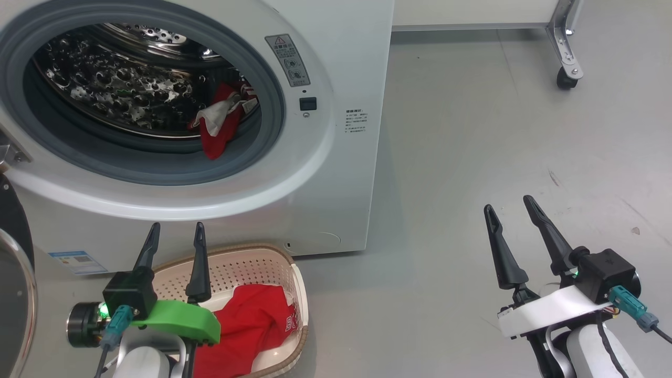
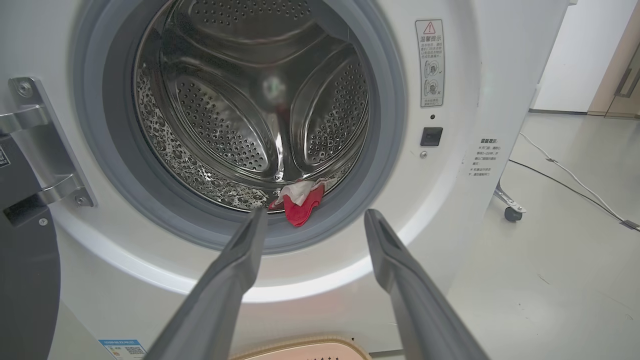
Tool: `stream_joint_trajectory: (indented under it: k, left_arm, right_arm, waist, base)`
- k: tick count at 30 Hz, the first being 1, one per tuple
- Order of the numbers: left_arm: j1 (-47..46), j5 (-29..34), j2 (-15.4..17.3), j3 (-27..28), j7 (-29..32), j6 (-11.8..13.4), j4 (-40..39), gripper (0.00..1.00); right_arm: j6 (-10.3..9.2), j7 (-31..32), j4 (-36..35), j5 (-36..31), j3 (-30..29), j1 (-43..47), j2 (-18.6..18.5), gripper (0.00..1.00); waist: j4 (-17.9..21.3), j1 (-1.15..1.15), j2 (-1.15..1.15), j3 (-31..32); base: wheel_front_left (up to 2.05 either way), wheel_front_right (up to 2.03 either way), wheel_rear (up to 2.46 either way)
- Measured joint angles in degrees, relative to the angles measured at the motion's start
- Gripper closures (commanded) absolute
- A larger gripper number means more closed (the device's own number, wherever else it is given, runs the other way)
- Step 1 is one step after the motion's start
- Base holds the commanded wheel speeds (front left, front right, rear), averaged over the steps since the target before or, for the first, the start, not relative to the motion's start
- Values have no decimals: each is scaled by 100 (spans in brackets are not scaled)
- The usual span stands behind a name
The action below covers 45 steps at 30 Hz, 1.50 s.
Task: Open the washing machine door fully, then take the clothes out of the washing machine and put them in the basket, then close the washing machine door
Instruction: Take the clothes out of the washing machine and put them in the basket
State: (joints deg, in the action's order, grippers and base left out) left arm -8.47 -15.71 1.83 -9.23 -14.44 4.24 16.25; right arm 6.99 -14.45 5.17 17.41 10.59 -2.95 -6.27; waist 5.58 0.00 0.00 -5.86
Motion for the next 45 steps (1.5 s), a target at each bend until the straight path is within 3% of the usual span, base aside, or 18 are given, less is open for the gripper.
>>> stream_joint_trajectory:
  k: [24,39,45]
  left_arm:
    - [9,1,5,-35,0,104,-209,0]
    - [-475,79,89,94,145,153,-441,0]
    - [-1208,-21,242,546,644,180,-410,0]
  right_arm:
    - [0,0,-126,0,33,-1,-11,0]
    - [0,0,-331,1,168,-90,-111,0]
    - [0,0,-479,19,213,-366,-124,0]
  waist:
    - [0,0,0,-262]
    - [134,0,0,-1092]
    - [282,0,0,-1624]
  base:
    - [0,0,0]
    - [0,0,0]
    - [0,0,0]
